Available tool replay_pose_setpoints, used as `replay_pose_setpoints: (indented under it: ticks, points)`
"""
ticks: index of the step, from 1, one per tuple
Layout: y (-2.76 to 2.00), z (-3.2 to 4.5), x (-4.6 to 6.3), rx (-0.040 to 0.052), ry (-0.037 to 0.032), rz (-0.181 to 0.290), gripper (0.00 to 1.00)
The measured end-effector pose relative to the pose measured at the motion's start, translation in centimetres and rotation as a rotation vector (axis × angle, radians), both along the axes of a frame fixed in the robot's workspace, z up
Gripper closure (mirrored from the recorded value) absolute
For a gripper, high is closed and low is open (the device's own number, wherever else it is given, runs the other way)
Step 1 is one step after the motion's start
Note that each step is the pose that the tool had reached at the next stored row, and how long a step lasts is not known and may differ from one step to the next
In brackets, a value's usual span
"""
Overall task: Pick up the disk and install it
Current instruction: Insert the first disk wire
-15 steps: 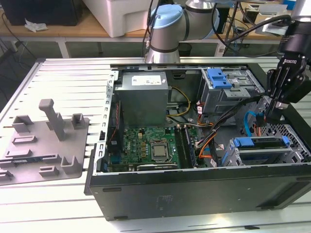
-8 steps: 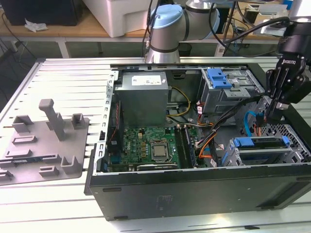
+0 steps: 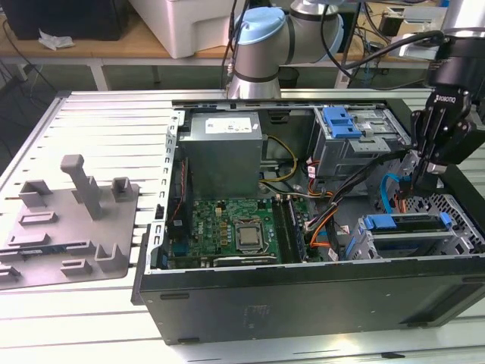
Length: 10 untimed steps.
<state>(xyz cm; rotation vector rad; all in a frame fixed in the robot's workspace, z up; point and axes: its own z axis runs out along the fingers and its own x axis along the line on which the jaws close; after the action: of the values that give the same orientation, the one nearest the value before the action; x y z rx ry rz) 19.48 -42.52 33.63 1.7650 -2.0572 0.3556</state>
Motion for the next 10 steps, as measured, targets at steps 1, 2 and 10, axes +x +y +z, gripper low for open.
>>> replay_pose_setpoints:
  ticks: [1,2,10]
  points:
    - [-0.06,-0.02,-0.05,0.0022,-0.0033,0.005,0.84]
    - [-0.15,-0.01,-0.1,0.0056,-0.0081,0.011,0.84]
    - [-0.52,-0.01,-0.7,0.038,-0.0507,0.022,0.84]
